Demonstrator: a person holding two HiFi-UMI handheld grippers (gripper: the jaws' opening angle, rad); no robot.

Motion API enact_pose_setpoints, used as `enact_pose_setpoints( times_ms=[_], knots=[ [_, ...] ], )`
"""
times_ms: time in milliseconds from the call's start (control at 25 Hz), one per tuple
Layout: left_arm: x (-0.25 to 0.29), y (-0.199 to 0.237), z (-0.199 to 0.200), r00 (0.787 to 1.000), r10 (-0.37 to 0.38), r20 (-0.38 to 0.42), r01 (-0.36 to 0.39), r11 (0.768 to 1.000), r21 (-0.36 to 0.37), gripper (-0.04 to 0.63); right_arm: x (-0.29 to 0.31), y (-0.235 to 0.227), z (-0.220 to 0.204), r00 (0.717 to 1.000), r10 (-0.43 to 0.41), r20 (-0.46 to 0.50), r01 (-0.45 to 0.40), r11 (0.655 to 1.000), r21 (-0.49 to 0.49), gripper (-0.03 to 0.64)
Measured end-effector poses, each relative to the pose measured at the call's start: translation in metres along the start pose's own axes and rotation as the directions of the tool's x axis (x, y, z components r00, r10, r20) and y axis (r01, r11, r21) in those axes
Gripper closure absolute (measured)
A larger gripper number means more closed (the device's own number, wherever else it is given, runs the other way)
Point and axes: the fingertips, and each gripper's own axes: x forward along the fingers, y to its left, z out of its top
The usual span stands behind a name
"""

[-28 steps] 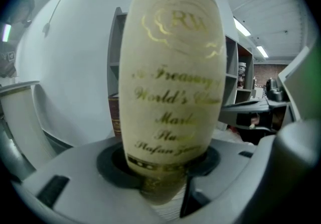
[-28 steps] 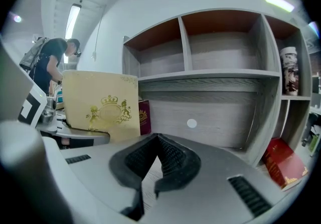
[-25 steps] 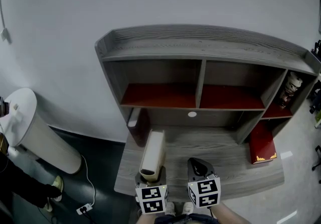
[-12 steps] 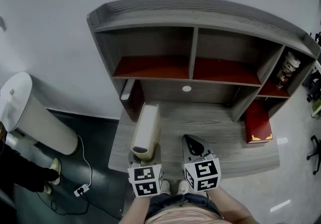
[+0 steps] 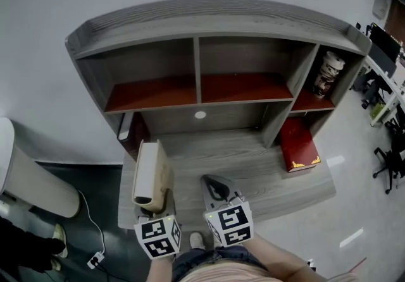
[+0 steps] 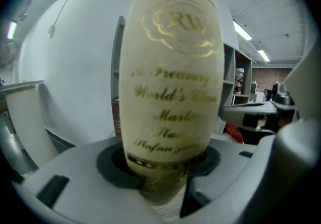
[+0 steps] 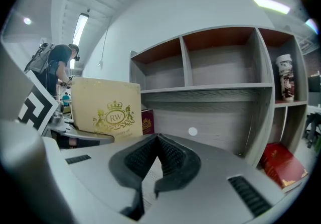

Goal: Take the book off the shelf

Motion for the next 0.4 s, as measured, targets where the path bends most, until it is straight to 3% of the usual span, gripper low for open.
enact_pose_setpoints(
  times_ms=[400],
  knots=[
    [0.0096,-0.0030,0.0041,0.999,-0.040,0.004,0.040,0.999,-0.005,0.376,0.0011,0.0048,-0.0033,1.000,-0.018,-0.016,0.018,1.000,-0.011,0.610]
  ],
)
